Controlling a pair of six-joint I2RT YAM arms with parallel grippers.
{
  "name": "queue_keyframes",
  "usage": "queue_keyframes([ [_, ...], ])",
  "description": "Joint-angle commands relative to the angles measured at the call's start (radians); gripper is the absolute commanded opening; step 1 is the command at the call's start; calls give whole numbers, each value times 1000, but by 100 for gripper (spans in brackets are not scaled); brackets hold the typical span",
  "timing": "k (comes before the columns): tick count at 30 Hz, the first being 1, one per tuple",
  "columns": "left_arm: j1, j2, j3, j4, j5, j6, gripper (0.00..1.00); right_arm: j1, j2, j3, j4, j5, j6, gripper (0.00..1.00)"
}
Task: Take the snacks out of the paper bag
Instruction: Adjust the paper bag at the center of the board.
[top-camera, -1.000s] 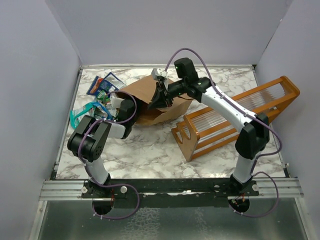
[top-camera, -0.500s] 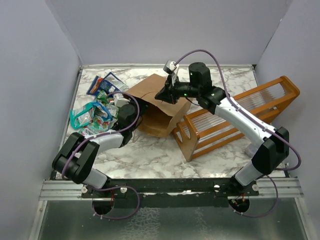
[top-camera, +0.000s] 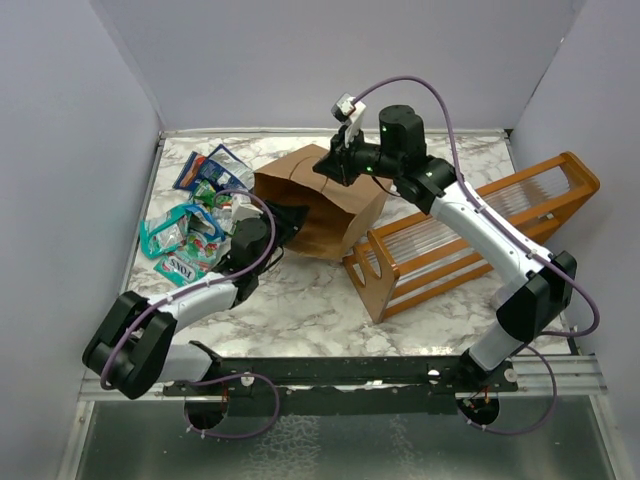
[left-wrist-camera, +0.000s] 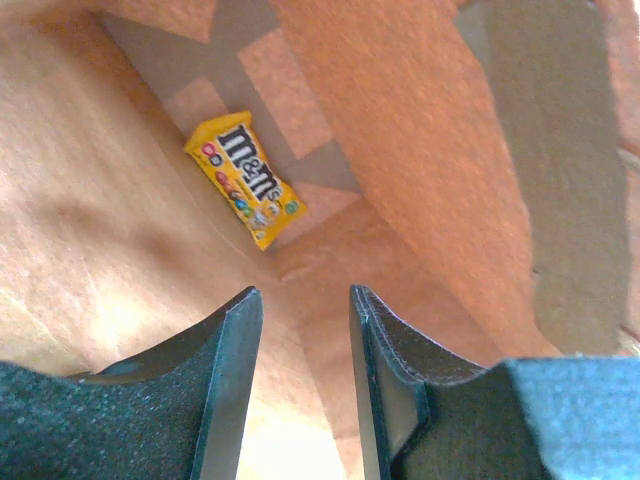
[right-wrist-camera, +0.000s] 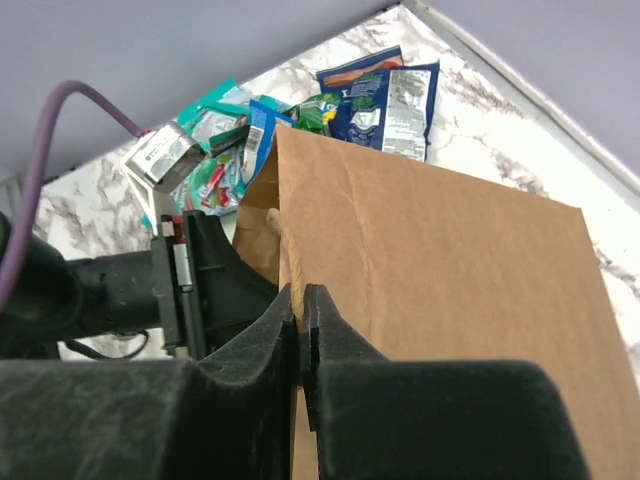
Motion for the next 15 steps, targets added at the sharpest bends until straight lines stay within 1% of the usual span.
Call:
queue_keyframes([
  [1, -8, -32, -49, 72, 101, -37, 43, 2, 1, -10, -15, -65, -126, 2],
  [3, -42, -23, -79, 177, 76, -64, 43, 1, -16, -45, 23, -94, -110, 2],
  [7, -103, 53, -14, 183, 51, -83, 38, 2, -19, -59, 70, -173, -64, 2],
  [11, -133, 182, 38, 237, 42, -166, 33, 2, -15, -41, 73, -209, -49, 2],
  [15, -169, 289, 86, 246, -27, -244, 29, 2, -23, -51, 104, -238, -26, 2],
])
